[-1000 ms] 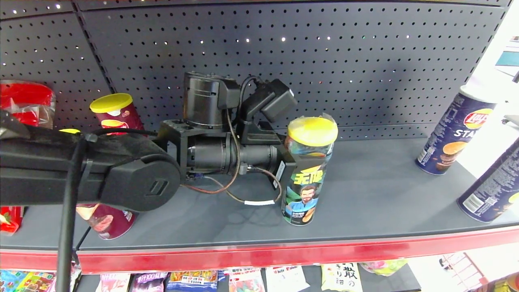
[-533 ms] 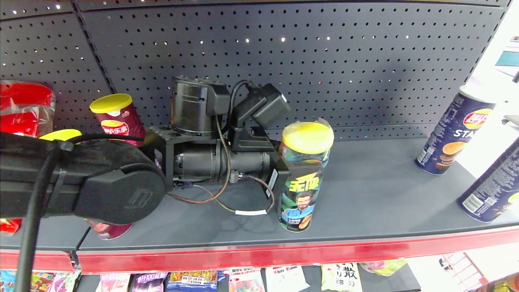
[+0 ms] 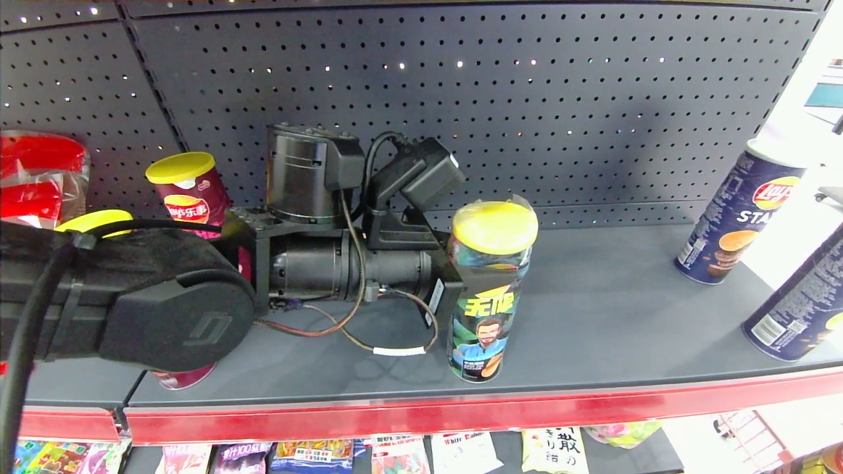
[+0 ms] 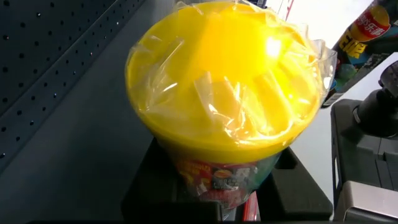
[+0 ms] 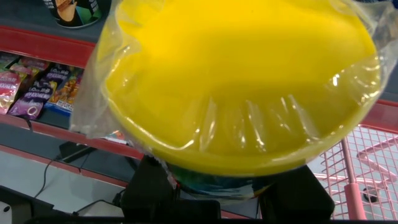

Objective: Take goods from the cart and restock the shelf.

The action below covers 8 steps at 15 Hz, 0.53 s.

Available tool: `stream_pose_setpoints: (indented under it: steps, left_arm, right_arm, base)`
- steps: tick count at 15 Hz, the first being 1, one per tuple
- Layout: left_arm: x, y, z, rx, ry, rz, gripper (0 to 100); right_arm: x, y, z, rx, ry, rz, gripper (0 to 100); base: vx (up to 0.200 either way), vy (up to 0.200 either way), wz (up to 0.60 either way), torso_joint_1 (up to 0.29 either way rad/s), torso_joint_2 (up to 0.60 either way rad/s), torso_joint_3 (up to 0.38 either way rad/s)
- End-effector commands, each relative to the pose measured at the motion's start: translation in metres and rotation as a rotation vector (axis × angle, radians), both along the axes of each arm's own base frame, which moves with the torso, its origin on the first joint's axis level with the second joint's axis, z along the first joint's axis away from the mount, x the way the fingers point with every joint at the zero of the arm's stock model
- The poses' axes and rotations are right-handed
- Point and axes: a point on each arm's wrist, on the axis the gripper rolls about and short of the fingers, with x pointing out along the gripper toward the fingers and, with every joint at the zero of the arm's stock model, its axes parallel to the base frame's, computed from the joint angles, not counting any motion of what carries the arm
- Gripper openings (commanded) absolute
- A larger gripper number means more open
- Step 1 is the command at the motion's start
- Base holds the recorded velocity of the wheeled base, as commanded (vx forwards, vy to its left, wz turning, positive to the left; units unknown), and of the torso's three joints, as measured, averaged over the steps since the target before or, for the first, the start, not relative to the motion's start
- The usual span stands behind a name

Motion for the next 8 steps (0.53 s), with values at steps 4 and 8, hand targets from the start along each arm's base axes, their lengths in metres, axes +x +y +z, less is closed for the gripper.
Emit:
stream_pose_setpoints:
  steps: [4, 8]
  left_arm:
    - [-0.0011, 0.0012, -0.0022, 0.006, 0.006, -0.001, 0]
    - [-0.0024, 0.0001, -0.0013, 0.003, 0.007, -0.008, 0]
  right_arm:
    - [0.0000, 0.0000, -0.0001, 0.000, 0.000, 0.000, 0]
    - [0.0000, 0.0000, -0.0001, 0.000, 0.000, 0.000, 0]
  base:
    - [0.000, 0.000, 0.00, 0.000, 0.00, 0.000]
    - [0.000, 0.000, 0.00, 0.000, 0.00, 0.000]
